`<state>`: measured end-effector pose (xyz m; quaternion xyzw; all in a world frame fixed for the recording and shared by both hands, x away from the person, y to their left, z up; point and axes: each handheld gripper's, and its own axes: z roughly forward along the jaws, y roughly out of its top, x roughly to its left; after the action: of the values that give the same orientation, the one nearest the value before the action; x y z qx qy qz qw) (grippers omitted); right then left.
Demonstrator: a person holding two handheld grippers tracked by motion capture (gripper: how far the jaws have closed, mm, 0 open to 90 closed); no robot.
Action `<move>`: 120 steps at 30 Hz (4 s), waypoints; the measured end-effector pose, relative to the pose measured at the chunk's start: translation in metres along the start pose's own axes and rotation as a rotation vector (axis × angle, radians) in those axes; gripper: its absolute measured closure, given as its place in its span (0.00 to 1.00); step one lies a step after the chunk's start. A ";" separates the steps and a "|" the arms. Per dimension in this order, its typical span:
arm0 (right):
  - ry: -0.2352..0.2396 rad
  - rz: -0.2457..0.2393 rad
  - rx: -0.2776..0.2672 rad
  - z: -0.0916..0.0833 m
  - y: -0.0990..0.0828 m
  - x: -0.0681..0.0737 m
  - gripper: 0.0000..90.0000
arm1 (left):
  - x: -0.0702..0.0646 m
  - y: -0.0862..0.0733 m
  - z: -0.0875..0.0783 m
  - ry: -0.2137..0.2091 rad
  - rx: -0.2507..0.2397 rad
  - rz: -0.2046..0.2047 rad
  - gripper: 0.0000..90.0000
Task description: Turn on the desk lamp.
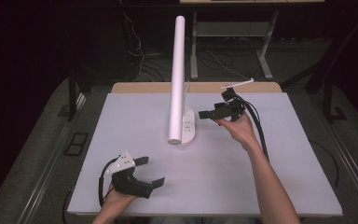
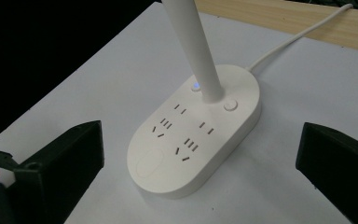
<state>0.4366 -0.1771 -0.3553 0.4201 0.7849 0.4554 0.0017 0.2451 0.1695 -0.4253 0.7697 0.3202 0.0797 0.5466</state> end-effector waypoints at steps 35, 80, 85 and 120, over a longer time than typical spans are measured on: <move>-0.002 0.025 -0.013 0.063 0.022 -0.019 0.58 | 0.002 0.000 0.000 -0.007 -0.001 0.004 0.00; 0.001 0.044 0.021 0.108 0.001 -0.042 0.99 | 0.001 0.001 -0.001 -0.011 -0.002 0.015 0.00; -0.005 0.047 0.018 0.107 0.000 -0.042 0.99 | 0.000 0.001 -0.001 -0.013 -0.003 0.018 0.00; -0.014 0.035 -0.024 0.091 -0.001 -0.038 1.00 | 0.001 0.001 0.000 -0.013 0.003 0.017 0.00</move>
<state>0.4953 -0.1374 -0.4236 0.4368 0.7720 0.4617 0.0041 0.2459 0.1699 -0.4249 0.7737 0.3100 0.0787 0.5469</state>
